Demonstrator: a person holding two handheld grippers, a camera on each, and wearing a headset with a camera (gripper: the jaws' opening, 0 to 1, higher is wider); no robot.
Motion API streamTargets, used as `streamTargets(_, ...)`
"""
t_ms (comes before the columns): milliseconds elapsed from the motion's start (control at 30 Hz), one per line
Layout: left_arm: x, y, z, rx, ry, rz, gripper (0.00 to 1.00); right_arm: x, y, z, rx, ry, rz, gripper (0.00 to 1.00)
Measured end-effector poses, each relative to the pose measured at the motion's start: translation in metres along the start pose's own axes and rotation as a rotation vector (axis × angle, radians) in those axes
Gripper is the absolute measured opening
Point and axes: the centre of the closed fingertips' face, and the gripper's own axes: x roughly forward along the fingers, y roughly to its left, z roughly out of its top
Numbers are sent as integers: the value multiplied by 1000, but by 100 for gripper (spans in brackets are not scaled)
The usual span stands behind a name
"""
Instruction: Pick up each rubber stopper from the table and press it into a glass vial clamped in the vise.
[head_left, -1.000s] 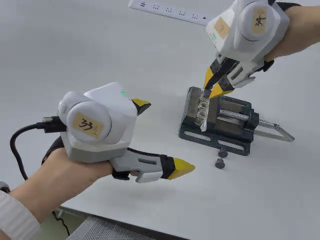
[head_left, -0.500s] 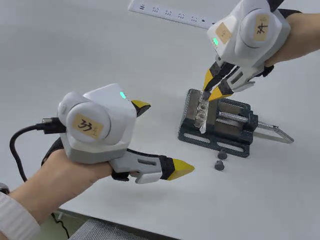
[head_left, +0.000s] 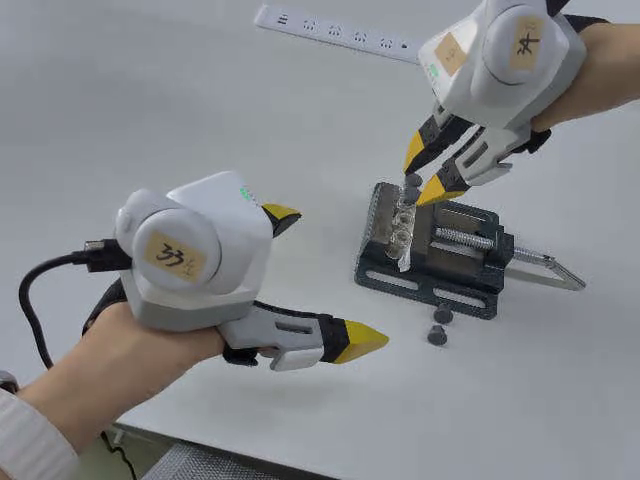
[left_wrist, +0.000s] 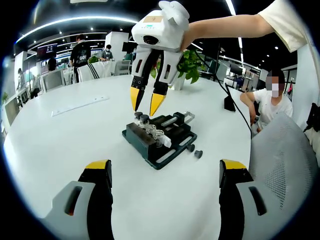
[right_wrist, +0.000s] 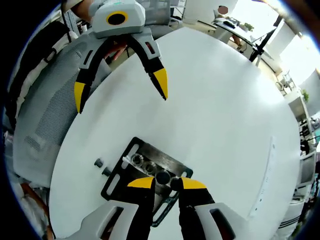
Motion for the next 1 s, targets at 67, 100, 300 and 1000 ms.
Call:
streamTargets(67, 0, 2, -1, 0, 0, 2, 88, -3, 3, 1, 13, -3, 23, 10)
streamTargets(100, 0, 2, 0, 0, -1, 3, 88, -3, 4, 2, 15, 0, 30, 6)
streamTargets(300, 0, 5, 1, -3, -4, 8, 88, -1, 7, -1, 66, 18, 72, 0)
streamTargets(1000, -1, 8, -5, -16, 5, 10, 87, 7, 8, -2, 78, 25, 87, 0)
